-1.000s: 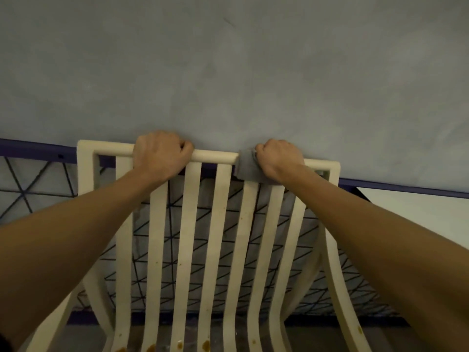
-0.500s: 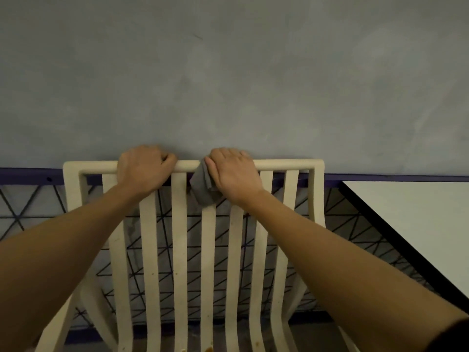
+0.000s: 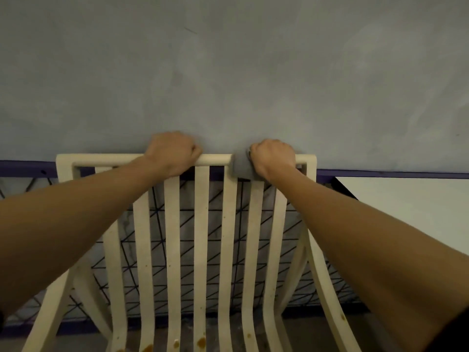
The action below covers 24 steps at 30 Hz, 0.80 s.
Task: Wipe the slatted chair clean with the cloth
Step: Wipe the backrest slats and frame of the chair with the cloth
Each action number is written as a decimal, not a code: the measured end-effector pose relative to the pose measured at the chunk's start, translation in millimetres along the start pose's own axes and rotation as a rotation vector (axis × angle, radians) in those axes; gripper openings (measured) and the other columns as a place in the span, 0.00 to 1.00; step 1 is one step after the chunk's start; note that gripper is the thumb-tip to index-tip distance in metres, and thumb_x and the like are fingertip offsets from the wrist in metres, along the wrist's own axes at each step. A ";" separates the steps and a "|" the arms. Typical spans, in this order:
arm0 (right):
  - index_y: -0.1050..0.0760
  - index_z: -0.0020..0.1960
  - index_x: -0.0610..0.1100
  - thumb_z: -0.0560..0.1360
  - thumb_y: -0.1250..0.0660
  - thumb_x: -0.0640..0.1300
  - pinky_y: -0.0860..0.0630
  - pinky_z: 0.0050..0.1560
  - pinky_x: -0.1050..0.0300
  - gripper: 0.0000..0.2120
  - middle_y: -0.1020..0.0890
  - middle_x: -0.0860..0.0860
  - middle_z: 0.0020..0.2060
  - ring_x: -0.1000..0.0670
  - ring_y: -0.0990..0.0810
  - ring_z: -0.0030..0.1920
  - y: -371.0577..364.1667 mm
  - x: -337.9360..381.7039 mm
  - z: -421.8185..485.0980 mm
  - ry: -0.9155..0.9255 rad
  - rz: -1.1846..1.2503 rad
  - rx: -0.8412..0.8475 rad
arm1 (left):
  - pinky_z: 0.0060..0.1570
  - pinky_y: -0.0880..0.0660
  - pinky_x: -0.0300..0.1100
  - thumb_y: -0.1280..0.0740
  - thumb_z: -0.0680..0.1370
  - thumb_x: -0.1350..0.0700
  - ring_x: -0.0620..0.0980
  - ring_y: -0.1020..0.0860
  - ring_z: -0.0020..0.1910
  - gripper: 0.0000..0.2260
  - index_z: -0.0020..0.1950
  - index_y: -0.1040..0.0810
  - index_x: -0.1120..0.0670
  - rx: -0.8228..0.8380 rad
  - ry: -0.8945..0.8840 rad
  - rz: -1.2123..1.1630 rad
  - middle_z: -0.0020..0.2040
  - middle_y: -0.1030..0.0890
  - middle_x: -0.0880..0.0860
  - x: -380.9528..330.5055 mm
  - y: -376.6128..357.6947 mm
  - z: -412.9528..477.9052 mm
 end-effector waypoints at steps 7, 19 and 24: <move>0.25 0.58 0.43 0.82 0.48 0.44 0.31 0.42 0.50 0.14 0.21 0.45 0.54 0.41 0.22 0.54 8.8 32.5 1.0 0.119 0.015 -0.045 | 0.35 0.35 0.44 0.47 0.82 0.51 0.54 0.28 0.32 0.21 0.29 0.33 0.54 -0.145 0.059 -0.141 0.28 0.31 0.51 -51.7 -20.9 3.5; 0.30 0.56 0.41 0.82 0.45 0.43 0.31 0.38 0.51 0.08 0.20 0.44 0.45 0.41 0.23 0.43 6.5 -39.9 -45.9 0.137 -0.030 -0.083 | 0.27 0.37 0.42 0.43 0.79 0.52 0.50 0.32 0.23 0.20 0.27 0.28 0.55 -0.162 0.006 -0.183 0.24 0.30 0.51 -57.7 -18.9 -7.2; 0.23 0.57 0.44 0.80 0.46 0.43 0.29 0.44 0.50 0.14 0.20 0.44 0.53 0.41 0.21 0.53 16.7 9.1 -27.2 -0.004 0.080 0.041 | 0.43 0.31 0.44 0.44 0.81 0.46 0.48 0.22 0.39 0.18 0.40 0.19 0.49 -0.059 0.161 -0.580 0.37 0.19 0.45 -49.2 -14.2 0.4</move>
Point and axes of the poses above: each hand's wrist, its own z-axis towards the middle knuckle, its own y-axis out of the back of the hand, x = y × z, the point moved 6 cm from there along z, towards the middle knuckle
